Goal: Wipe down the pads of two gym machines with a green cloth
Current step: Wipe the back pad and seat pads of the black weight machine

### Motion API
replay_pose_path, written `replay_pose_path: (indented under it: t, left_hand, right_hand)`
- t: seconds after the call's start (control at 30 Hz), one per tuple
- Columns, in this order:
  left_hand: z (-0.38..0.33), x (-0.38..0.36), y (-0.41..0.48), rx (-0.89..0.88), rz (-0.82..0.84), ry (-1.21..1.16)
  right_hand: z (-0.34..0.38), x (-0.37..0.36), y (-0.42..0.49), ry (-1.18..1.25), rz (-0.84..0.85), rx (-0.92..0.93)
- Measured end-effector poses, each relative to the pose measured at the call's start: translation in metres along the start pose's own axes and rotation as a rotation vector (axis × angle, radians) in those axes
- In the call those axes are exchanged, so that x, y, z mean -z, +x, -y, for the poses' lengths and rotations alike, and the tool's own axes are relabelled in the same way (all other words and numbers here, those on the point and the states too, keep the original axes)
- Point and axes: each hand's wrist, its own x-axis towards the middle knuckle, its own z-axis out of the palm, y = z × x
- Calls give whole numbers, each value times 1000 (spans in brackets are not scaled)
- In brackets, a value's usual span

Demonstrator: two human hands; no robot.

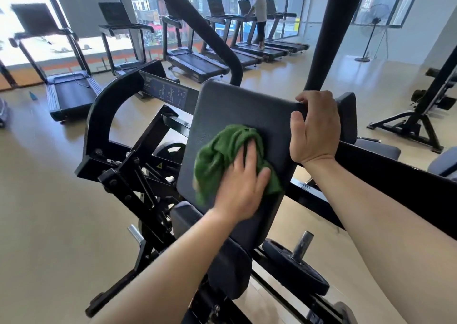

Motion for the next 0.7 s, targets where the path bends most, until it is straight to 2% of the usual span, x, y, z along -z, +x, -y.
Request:
replay_pose_path:
  t: [0.13, 0.2, 0.3, 0.43, 0.53, 0.6, 0.7]
  left_hand:
    - [63, 24, 61, 330, -74, -3]
    - [67, 30, 68, 450, -143, -54]
    - [53, 10, 48, 440, -168, -65]
    - [22, -34, -29, 267, -19, 113]
    - [-10, -33, -67, 221, 62, 9]
    - [2, -24, -54, 310, 79, -59]
    - [46, -7, -4, 538, -114, -201]
  right_hand:
    - [-1, 0, 1, -9, 7, -10]
    - [-1, 0, 1, -9, 12, -11]
    - [-1, -1, 2, -23, 19, -7]
    - [-3, -1, 1, -27, 14, -2]
    - [-1, -1, 2, -36, 14, -14]
    - [-1, -1, 1, -39, 12, -22]
    - [-2, -1, 0, -39, 5, -25]
